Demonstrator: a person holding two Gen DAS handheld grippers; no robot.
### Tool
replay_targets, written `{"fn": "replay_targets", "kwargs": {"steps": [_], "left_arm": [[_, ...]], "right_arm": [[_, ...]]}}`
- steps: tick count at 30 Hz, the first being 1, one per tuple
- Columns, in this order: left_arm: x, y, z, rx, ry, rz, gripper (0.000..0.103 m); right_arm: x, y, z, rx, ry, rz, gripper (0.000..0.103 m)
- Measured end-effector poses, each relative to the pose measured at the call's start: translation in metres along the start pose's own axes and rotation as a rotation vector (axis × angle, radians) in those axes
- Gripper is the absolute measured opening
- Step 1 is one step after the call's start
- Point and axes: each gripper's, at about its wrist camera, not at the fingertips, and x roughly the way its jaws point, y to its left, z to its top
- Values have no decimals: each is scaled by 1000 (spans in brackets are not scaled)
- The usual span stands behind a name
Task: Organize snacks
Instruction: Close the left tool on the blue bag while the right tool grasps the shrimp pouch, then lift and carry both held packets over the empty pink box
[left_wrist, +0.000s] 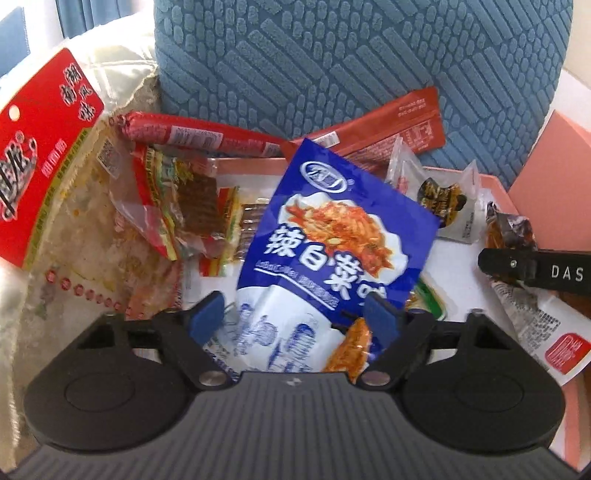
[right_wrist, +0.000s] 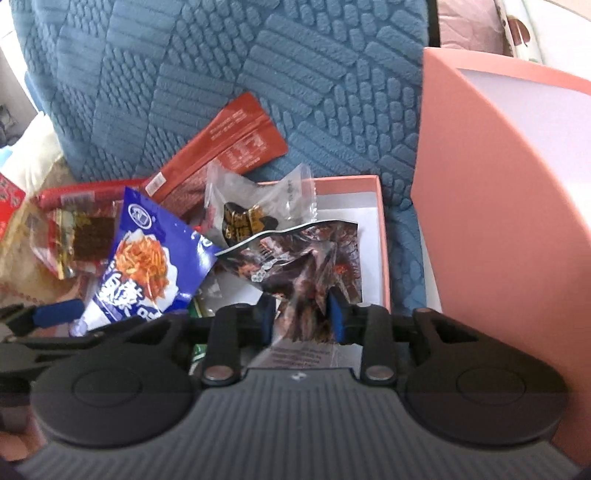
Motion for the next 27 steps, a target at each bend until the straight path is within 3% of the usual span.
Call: {"fn": "replay_targets", "kwargs": {"steps": [6,8,11,17,27], "left_arm": [[-11,-5,-6,-11,-25,7,59],[-16,-3,-8,-28,-31,14,43],[-23,3,-10,-78,-32,5,31],[-36,5,-18,-136,-35,21,22],[-73,4,-26,-240,-50,42,19]], "right_arm": [[-12,3,-7,-34,-19,2,29],[-17,4,-11,-36,-19,15,28],[-23,10,-13,-63,-41,24,26],[-37,17,-21,-127,-89,45,25],[-56,12,-23,-143,-77,75,24]]}}
